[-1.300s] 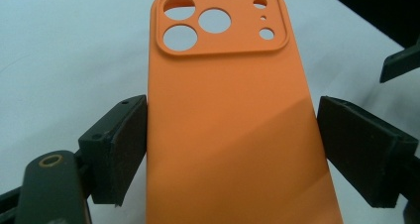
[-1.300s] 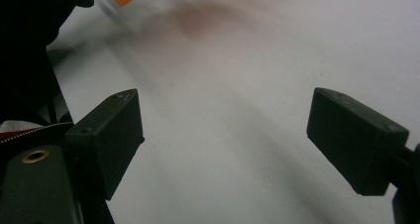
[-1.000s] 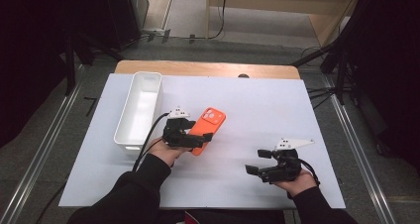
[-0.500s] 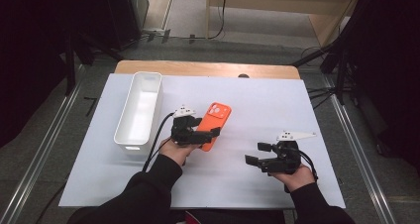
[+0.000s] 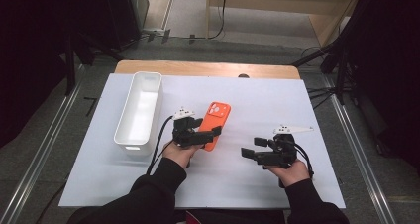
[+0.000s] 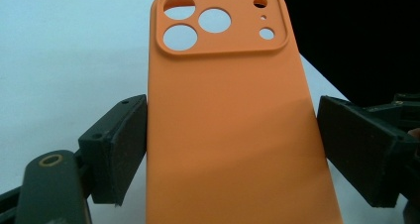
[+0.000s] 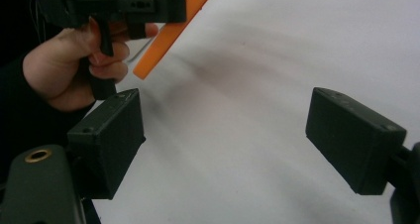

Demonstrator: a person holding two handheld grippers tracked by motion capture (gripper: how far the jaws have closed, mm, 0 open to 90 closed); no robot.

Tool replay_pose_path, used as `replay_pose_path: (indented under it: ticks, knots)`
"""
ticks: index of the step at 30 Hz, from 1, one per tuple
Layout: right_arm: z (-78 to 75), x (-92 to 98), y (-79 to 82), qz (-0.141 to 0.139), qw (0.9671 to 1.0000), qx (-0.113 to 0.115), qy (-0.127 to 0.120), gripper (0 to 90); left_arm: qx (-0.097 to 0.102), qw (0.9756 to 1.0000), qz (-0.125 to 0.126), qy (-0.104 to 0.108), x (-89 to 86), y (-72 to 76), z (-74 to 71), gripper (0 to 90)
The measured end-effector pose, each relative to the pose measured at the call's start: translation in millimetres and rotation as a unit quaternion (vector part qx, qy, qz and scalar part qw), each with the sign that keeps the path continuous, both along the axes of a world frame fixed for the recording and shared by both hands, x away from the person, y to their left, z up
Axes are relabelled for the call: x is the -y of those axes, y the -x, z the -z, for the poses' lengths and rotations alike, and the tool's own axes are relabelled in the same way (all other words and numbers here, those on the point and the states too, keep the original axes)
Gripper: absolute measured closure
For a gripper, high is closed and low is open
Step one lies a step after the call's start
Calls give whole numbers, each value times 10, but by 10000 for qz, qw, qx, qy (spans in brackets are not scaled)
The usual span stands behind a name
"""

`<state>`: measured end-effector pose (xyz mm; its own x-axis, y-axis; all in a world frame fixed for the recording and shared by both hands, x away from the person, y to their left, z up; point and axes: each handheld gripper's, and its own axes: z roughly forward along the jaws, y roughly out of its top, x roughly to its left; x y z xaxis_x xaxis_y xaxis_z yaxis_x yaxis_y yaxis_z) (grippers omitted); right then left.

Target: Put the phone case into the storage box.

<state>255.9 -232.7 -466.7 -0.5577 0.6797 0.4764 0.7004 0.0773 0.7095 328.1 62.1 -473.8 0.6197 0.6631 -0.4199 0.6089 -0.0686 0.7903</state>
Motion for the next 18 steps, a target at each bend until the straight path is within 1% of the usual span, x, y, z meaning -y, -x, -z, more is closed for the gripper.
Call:
replay_pose_path:
  ticks: [3,10,18]
  knots:
    - [-19,-11,-36,61,9999,-86,-64,141,16,10000,-13,-7,1,6,13,148]
    - [-49,-18,-109,230,9994,-153,-188,141,5,10000,-53,12,5,11,39,148]
    - [-87,-47,-188,359,9988,-209,-261,141,11,9999,-108,33,-8,9,48,148]
